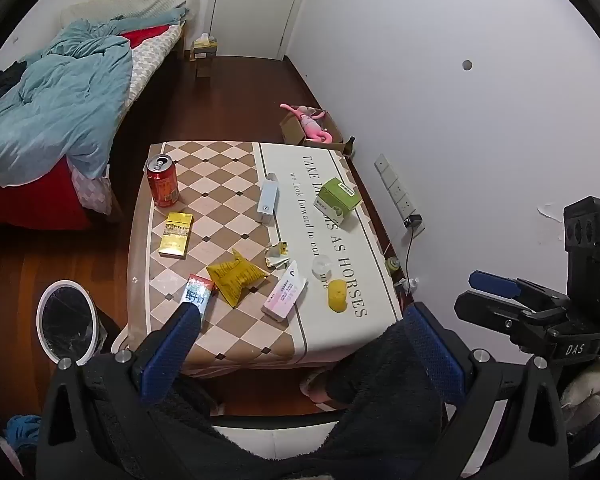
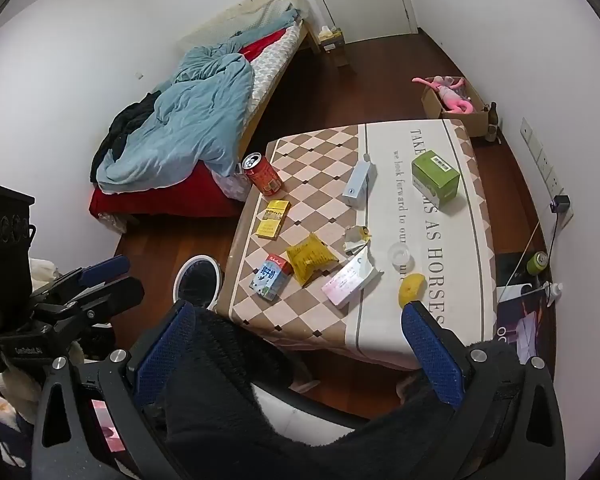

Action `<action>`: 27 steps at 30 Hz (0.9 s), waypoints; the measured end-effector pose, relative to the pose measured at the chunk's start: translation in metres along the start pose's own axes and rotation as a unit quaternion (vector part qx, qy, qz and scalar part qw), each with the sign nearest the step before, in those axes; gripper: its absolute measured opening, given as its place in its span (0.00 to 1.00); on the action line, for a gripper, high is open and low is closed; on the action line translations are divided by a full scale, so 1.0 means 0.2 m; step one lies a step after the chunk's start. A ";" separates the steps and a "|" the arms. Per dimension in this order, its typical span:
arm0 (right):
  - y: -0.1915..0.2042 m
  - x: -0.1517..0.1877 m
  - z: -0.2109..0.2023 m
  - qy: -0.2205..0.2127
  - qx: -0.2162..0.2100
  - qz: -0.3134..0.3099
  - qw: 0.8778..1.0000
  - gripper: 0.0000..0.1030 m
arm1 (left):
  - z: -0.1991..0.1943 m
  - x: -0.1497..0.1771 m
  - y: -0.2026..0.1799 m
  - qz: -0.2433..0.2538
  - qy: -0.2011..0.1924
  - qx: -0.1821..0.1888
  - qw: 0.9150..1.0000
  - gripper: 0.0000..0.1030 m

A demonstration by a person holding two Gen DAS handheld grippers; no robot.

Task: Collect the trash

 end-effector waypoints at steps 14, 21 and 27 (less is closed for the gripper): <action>-0.01 0.00 0.00 0.003 -0.012 0.002 1.000 1.00 | 0.01 0.00 -0.04 -0.002 -0.001 0.009 1.000 1.00; 0.01 -0.01 0.02 0.004 -0.015 -0.004 1.000 1.00 | 0.02 0.01 0.02 -0.012 0.001 0.027 1.000 1.00; 0.02 -0.01 0.01 0.001 -0.016 -0.003 1.000 1.00 | 0.02 0.02 0.00 -0.011 0.000 0.031 0.999 1.00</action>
Point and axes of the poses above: each gripper's, at about its wrist camera, not at the fingertips, and z roughly the way its jaws point, y to its left, x to its underside, the point moved 2 cm from there along z, roughly the way its jaws point, and after that the axes turned 9 degrees about y, right-handed, at the moved point
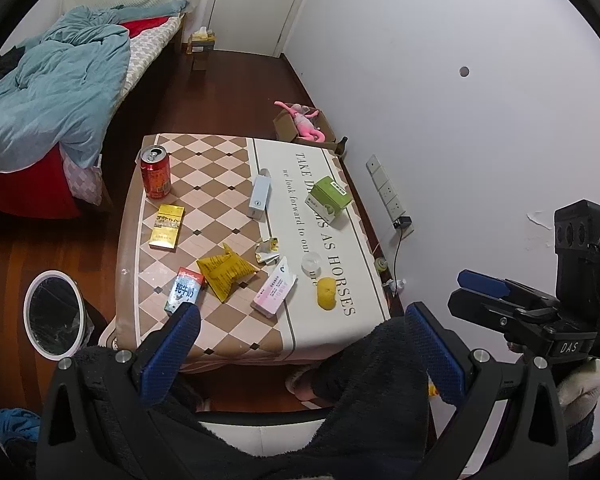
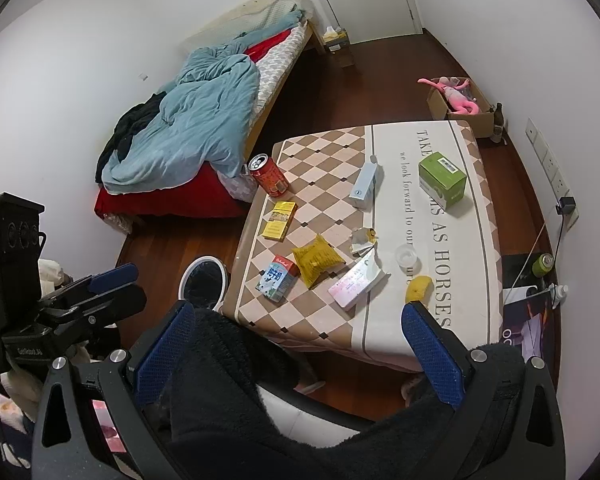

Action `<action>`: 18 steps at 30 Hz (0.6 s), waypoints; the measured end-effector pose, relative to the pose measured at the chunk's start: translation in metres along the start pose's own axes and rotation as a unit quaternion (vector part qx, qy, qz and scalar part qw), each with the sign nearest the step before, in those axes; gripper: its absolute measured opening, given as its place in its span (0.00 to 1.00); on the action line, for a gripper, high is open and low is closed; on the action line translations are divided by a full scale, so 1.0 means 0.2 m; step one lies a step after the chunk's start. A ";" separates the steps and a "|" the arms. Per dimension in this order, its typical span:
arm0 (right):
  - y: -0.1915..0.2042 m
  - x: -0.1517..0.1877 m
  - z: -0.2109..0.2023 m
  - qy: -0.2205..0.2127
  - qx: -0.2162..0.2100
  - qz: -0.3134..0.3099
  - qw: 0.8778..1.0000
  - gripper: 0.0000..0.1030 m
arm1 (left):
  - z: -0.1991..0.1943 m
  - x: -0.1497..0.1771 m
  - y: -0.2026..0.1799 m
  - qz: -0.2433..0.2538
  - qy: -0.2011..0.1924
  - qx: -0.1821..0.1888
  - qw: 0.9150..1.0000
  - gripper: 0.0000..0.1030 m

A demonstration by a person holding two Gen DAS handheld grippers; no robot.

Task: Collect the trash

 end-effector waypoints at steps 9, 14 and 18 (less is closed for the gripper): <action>0.01 0.00 0.00 0.000 0.001 0.001 1.000 1.00 | -0.01 -0.01 0.01 0.001 -0.001 0.001 1.000 1.00; 0.00 0.00 0.00 -0.001 0.001 0.000 1.000 1.00 | -0.01 -0.02 0.01 0.002 -0.001 0.001 1.000 1.00; 0.01 0.00 0.00 -0.001 0.001 0.000 1.000 1.00 | -0.01 -0.03 -0.01 0.003 0.000 0.001 1.000 1.00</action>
Point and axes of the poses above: each gripper's, at about its wrist camera, not at the fingertips, and z roughly the way its jaws point, y to its left, x to its underside, the point moved 2 cm from there along z, roughly the way its jaws point, and after that the axes turned 9 degrees about y, right-handed, at the moved point
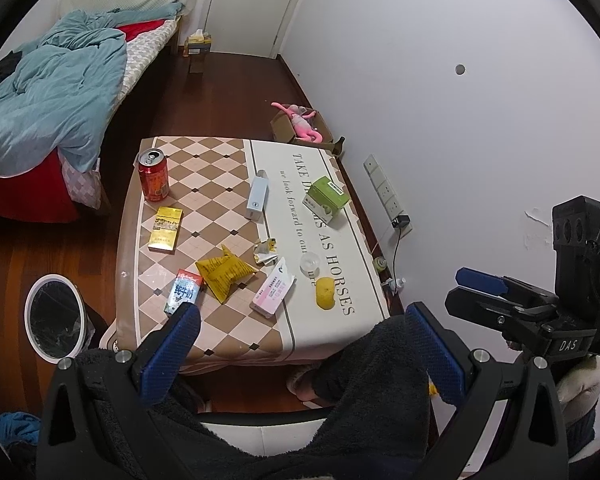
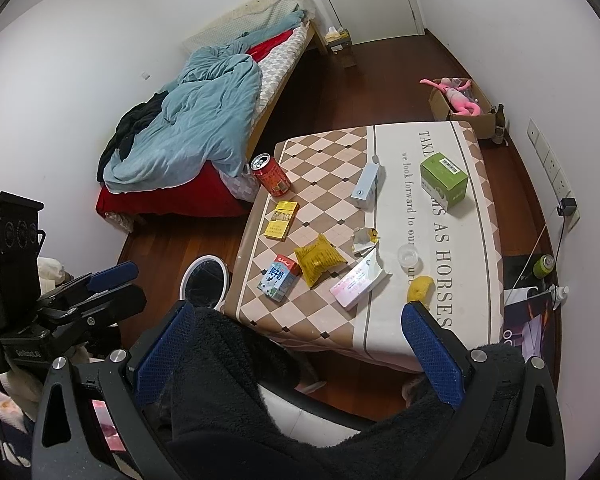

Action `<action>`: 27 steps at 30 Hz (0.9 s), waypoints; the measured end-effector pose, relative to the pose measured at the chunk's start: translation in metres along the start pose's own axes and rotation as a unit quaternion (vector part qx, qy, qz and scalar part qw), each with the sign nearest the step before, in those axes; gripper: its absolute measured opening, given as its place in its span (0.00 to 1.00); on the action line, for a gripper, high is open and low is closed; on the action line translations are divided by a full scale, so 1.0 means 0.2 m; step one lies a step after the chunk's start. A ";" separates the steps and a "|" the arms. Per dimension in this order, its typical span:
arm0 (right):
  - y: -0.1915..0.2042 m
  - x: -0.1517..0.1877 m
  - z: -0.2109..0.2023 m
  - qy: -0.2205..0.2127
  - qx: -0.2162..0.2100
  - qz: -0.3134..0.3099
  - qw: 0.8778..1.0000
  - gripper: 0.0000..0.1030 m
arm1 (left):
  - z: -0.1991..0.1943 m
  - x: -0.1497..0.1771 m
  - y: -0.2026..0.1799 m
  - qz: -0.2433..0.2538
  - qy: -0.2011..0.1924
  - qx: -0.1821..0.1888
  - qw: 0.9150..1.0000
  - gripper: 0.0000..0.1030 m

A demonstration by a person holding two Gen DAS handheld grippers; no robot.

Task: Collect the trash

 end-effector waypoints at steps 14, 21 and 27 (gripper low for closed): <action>0.00 0.00 0.00 0.000 0.000 0.000 1.000 1.00 | -0.01 0.01 0.00 0.000 -0.001 -0.001 1.000 1.00; 0.00 0.00 -0.01 -0.001 0.000 -0.001 1.000 1.00 | -0.01 0.01 0.00 -0.001 0.000 0.000 1.000 1.00; 0.00 0.00 -0.01 0.000 0.000 -0.001 1.000 1.00 | -0.01 0.01 0.00 0.001 0.000 0.001 1.000 1.00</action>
Point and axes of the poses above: each gripper's, at about its wrist camera, not at the fingertips, and z roughly the way its jaws point, y to its left, x to its underside, the point moved 2 cm from there along z, roughly the way its jaws point, and after that the axes turned 9 degrees about y, right-handed, at the moved point
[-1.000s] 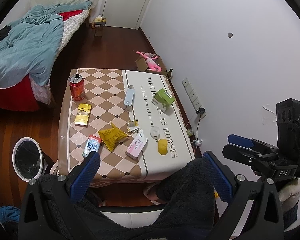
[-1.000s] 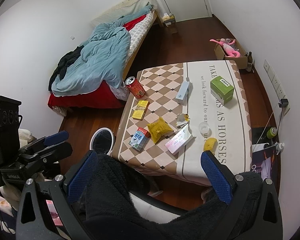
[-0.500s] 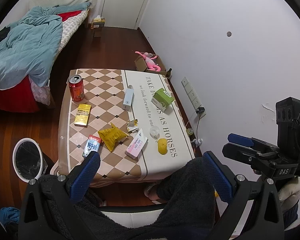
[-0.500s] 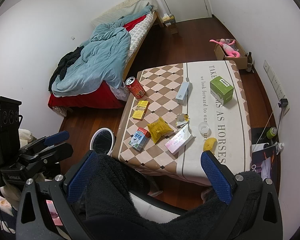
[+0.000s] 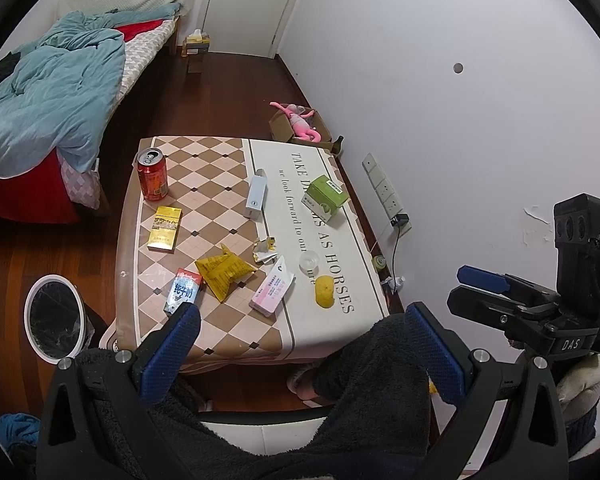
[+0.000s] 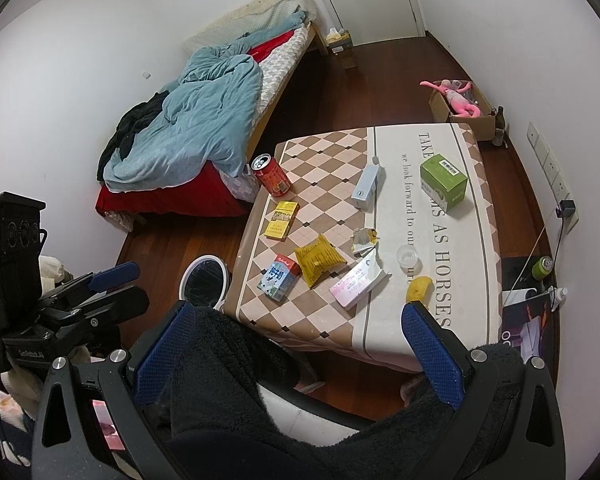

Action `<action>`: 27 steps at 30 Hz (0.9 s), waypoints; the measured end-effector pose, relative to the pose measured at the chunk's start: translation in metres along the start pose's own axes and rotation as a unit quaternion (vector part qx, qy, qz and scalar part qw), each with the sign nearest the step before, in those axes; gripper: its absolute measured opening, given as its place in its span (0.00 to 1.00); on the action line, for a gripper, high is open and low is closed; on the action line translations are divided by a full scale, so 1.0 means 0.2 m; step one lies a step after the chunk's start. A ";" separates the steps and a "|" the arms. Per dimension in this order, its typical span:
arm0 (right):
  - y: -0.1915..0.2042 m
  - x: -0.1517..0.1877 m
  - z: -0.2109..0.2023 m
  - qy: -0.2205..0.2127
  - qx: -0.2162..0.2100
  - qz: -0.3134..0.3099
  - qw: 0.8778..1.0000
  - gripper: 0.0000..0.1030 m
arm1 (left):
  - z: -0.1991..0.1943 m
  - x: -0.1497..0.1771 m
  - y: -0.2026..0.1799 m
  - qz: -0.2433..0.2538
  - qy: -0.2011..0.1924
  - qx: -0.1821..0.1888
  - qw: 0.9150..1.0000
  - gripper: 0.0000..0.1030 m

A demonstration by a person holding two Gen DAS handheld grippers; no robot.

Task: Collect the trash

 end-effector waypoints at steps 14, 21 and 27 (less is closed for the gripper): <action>0.01 0.00 0.00 0.000 0.000 -0.001 1.000 1.00 | 0.01 0.01 0.00 0.001 0.000 0.002 1.000 1.00; 0.01 0.00 0.00 0.001 0.001 -0.001 1.000 1.00 | 0.02 0.01 0.00 0.001 0.000 0.003 1.000 1.00; 0.02 0.00 0.01 0.000 0.000 -0.001 1.000 1.00 | 0.02 0.01 0.02 -0.002 0.000 0.001 1.000 1.00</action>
Point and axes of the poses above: each gripper's, at about its wrist camera, not at the fingertips, and z roughly the way its jaws point, y to its left, x to its underside, the point moved 2 cm from there along z, roughly the way its jaws point, and after that the axes turned 9 degrees about y, right-handed, at the moved point
